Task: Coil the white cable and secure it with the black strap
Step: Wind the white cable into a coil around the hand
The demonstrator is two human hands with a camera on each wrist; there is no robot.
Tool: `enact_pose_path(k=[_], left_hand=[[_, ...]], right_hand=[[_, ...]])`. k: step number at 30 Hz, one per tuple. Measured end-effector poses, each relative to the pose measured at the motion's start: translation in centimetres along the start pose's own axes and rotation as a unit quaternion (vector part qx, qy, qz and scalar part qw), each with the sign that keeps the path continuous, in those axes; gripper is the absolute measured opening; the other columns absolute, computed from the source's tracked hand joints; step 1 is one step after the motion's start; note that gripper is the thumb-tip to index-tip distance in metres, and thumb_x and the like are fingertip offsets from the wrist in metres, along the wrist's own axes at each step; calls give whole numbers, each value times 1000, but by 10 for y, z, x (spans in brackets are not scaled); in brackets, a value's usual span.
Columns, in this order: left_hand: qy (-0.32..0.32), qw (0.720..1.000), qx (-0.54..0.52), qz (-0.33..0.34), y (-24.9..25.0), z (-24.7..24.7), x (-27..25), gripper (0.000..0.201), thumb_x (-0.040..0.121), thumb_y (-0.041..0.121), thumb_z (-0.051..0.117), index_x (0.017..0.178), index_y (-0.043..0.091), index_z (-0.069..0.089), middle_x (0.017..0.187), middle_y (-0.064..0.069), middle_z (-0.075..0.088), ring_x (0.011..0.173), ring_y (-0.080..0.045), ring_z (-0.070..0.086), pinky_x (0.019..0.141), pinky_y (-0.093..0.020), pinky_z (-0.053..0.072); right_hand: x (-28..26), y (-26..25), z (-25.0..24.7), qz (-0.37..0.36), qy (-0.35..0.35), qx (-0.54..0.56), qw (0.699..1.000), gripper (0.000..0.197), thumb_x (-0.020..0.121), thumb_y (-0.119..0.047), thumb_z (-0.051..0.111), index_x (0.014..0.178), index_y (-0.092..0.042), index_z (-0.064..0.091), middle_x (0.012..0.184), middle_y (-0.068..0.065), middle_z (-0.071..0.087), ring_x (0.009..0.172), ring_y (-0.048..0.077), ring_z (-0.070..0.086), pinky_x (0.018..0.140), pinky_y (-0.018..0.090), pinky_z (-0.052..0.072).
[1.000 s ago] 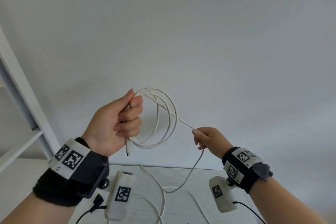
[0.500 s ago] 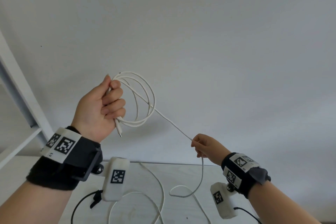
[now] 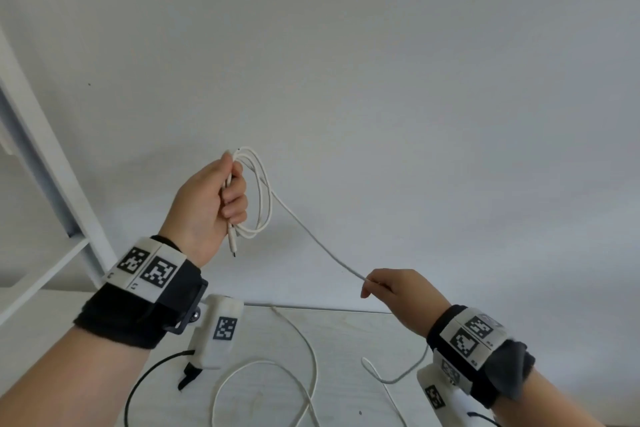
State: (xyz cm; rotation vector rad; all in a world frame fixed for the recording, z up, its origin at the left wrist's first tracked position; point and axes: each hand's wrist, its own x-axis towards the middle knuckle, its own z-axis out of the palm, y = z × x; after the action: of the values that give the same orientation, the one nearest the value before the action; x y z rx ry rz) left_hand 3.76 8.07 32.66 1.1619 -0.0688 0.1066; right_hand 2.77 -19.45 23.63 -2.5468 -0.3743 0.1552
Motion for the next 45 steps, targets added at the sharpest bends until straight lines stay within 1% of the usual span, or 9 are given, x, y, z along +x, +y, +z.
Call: enact_pose_path(k=[6,14,20,25,29,32,36,40,45], left_hand=[[-1,998,67,13,-13,8,-7,30,99,24,39,76,9,51,62,-5,69,56,-24,66,56,-28,57],[-38,986,160,-38,-23,14,-19,24,97,28,42,84,10,53,97,-9,75,81,-38,71,80,-43,55],[-78,974,203,-58,-31,29,-30,25,97,30,41,90,9,52,97,-3,75,80,-34,72,75,-37,56],[-114,965,229,-63,-34,41,-38,25,97,28,43,86,8,53,91,-2,76,61,-22,70,51,-22,52],[-133,955,258,-66,-37,46,-46,29,95,31,44,86,6,57,65,2,68,54,-21,69,60,-33,57],[-165,947,264,-83,-39,47,-50,34,97,35,39,98,7,58,78,-3,75,58,-30,70,60,-32,53],[-181,951,229,-98,-42,48,-55,34,98,30,36,101,2,55,79,-12,74,42,-24,59,64,-43,51],[-177,955,217,-97,-47,49,-60,26,99,20,35,88,4,54,60,-9,65,34,-16,40,46,-28,46],[-174,962,188,-96,-55,50,-64,31,99,17,31,79,10,54,47,1,40,36,-11,25,40,-25,28]], right_hand=[[-14,-45,-10,-87,-43,-128,987,26,95,-34,38,93,-28,64,54,-12,39,61,10,43,58,27,35],[-25,-81,-28,-171,-43,-153,972,26,96,-37,35,99,-30,60,82,-5,63,79,18,57,70,32,46],[-29,-95,-33,-202,-39,-144,968,24,95,-36,37,96,-31,60,81,-7,63,77,14,55,73,35,48],[-30,-104,-36,-222,-34,-119,967,24,95,-34,38,94,-27,61,98,-6,69,75,12,56,73,36,49],[-23,-102,-45,-214,6,-86,973,26,94,-37,40,91,-25,63,86,-11,69,73,11,60,73,38,51],[-17,-98,-53,-202,32,-67,977,21,94,-31,43,88,-25,63,79,-9,67,73,13,60,72,39,51],[-14,-95,-61,-197,50,-52,978,22,95,-27,43,88,-24,65,81,-14,67,75,8,60,75,32,50],[-12,-90,-69,-191,83,-58,976,24,94,-28,43,86,-22,64,81,-5,69,75,13,61,75,36,50],[-9,-87,-70,-192,111,-48,974,23,93,-27,45,83,-21,65,77,-5,69,73,12,60,73,34,49]])
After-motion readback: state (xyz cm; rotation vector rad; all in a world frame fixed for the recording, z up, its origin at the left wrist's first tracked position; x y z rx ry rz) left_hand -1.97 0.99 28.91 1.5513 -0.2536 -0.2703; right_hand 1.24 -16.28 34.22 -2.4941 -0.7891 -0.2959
